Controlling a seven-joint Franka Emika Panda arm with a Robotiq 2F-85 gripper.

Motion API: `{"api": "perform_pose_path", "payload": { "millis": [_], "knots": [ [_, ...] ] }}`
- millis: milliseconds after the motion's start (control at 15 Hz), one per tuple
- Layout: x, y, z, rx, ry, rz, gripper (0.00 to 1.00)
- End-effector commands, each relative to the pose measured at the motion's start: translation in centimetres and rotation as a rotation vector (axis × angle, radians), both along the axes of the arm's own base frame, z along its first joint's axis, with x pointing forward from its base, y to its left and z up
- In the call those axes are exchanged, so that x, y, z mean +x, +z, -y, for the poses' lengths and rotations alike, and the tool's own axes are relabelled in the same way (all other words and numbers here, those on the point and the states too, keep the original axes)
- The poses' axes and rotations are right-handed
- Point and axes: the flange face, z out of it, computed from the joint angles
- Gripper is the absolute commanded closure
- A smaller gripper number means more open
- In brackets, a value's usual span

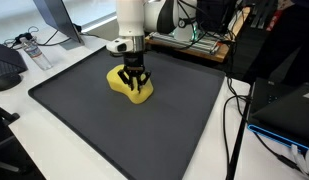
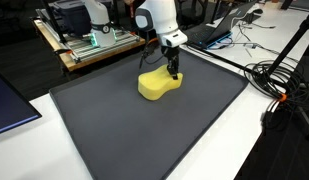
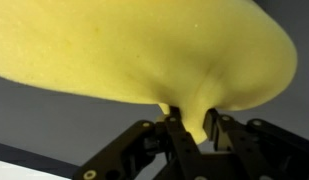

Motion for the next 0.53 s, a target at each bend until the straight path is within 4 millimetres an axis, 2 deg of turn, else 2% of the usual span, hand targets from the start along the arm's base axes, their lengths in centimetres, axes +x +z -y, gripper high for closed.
{"api": "perform_pose_path", "payload": {
  "millis": [0, 400, 467],
  "knots": [
    [-1.0, 1.1, 0.0, 0.002, -0.020, 0.005, 0.44],
    [-1.6, 2.0, 0.1, -0.002, -0.034, 0.009, 0.02],
    [-1.8, 2.2, 0.1, -0.005, -0.033, 0.008, 0.00]
  ]
}}
